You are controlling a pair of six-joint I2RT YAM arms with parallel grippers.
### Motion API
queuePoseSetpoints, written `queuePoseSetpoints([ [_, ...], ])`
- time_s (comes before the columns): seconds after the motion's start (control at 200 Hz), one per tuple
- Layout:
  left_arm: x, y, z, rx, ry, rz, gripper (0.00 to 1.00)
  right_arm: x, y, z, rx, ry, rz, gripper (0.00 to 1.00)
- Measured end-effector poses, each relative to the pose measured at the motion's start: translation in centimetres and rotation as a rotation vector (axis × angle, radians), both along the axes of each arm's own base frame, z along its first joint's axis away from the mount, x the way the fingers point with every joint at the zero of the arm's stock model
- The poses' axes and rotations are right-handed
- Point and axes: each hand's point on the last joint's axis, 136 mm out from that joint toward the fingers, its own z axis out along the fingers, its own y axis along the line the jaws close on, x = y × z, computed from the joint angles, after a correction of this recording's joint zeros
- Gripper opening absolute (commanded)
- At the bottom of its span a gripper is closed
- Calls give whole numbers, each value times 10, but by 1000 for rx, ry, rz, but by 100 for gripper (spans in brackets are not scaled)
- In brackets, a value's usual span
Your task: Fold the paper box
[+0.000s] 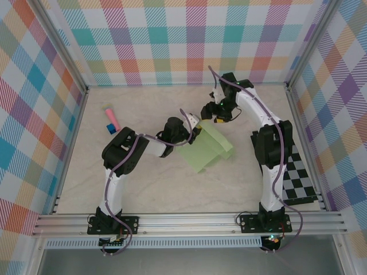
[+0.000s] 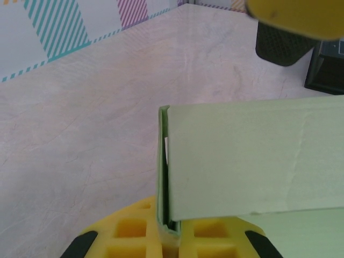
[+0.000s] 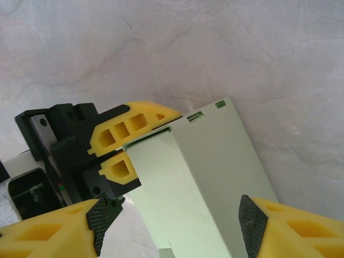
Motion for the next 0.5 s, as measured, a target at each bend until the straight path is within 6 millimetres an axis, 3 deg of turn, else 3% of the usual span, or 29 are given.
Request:
queuePoseSetpoints([
  [0.315,-12,-22,9,-2,-15,-102,10,14,-13,7,131,14,-41,66],
  [0.5,3,-38,24,30,-10,-129,12,16,-24,0,126,24,-62,67],
])
